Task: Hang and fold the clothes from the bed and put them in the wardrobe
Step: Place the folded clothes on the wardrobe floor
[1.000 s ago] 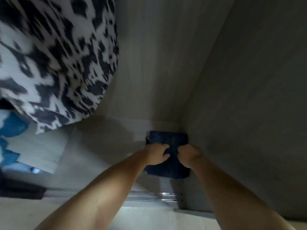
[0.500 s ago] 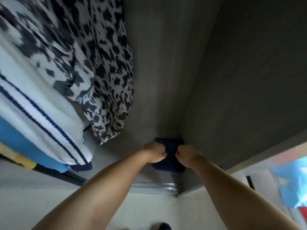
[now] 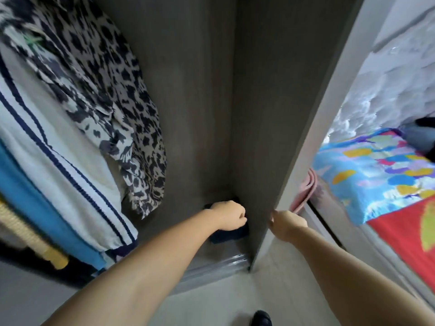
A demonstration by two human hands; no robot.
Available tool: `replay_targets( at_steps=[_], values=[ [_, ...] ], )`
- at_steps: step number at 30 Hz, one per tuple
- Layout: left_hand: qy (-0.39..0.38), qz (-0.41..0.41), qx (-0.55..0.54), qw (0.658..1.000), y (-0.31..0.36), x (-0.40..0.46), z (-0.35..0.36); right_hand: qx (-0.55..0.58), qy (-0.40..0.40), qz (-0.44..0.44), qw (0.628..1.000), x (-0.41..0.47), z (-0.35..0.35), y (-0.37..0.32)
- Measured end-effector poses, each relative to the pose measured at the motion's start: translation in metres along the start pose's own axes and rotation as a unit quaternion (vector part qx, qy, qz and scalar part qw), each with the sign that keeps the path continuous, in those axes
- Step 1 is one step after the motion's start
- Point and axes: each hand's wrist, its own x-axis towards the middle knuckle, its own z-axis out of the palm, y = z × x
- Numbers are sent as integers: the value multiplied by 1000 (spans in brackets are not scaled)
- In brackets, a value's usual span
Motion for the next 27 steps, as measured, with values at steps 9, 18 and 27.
replay_targets(
  at_steps=[9, 18, 27],
  values=[
    [-1, 171, 85, 982, 171, 35, -13, 73, 74, 183, 978, -116, -13, 147],
    [-18, 335, 153, 930, 396, 91, 22, 95, 54, 343, 933, -238, 26, 337],
    [-101, 424, 192, 879, 608, 123, 91, 153, 37, 468, 869, -351, 65, 508]
  ],
)
